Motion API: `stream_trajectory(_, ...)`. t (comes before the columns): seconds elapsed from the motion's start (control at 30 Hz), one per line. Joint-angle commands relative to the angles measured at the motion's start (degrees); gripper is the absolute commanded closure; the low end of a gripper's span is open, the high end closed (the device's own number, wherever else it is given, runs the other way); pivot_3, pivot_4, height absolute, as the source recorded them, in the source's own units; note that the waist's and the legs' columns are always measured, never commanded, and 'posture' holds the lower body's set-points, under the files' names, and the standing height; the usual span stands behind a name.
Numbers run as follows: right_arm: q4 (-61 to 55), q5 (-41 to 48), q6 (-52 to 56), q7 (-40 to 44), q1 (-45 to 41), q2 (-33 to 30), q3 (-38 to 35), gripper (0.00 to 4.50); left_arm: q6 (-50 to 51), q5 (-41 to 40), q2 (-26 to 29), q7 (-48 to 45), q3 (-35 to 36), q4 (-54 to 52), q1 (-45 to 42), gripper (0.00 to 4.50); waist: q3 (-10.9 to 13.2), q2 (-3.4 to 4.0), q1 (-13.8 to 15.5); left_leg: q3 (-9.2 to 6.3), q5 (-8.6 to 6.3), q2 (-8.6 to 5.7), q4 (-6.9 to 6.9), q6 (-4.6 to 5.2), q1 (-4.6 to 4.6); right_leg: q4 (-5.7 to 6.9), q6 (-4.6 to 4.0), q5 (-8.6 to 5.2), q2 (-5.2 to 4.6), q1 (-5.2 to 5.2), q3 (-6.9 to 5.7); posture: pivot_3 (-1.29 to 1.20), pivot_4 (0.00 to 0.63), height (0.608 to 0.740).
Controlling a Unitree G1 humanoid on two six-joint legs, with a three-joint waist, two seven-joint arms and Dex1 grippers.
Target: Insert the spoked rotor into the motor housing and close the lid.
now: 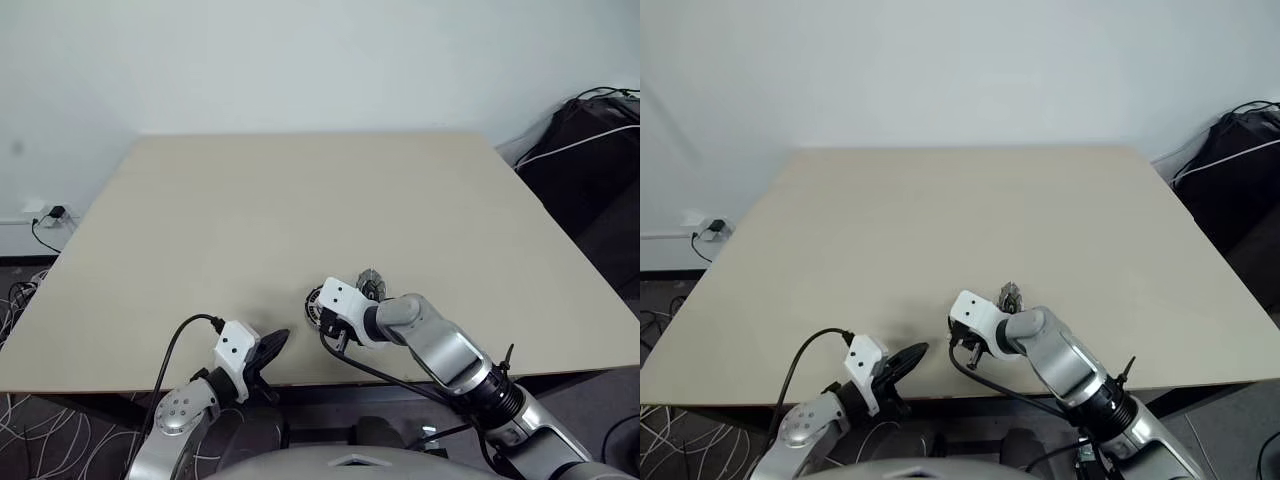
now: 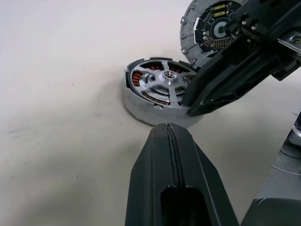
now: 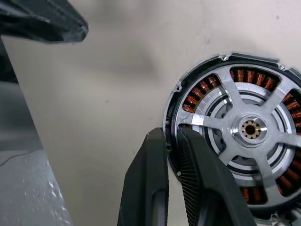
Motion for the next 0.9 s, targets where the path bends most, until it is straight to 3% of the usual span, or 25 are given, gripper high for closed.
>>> stream_trajectory(0.03,1.0,0.3,-1.0,-3.6,-1.2,2.8,-0.9,3.67,-0.7,-0.9,-0.3,0.2,0.3,-0.9,-0.1,4.50,0.0,0.00,-0.5,-0.01,0.00,0.02,0.00,-0.01,0.01,0.02,-0.03,0.02,0.00,0.00,-0.01,0.00,0.000,0.740)
stream_trajectory(0.27,1.3,1.7,-2.1,-8.7,-1.4,8.3,-4.2,1.53,-0.5,-0.9,-0.1,0.2,0.4,-1.0,-0.1,4.50,0.0,0.06,-1.2,-0.04,0.01,0.01,0.00,-0.02,-0.01,0.08,-0.07,0.07,0.00,-0.03,-0.04,0.00,0.000,0.740)
stream_trajectory(0.7,-4.3,6.7,-4.6,-14.1,-2.2,12.7,-12.2,1.53,0.1,-1.4,0.5,-0.6,0.5,-1.2,-0.5,4.50,0.1,0.12,-1.2,-0.04,0.01,-0.03,-0.13,-0.02,-0.04,-0.02,-0.07,0.06,0.13,-0.11,-0.04,0.00,0.000,0.740)
stream_trajectory(0.9,-7.9,7.3,-11.9,-21.6,-4.3,16.4,-22.5,1.53,0.2,-1.5,0.4,-0.8,0.4,-1.4,-0.4,4.50,0.1,0.21,-1.2,-0.04,0.01,-0.03,-0.13,-0.02,-0.04,-0.01,-0.07,0.05,0.13,-0.12,-0.02,0.00,0.000,0.740)
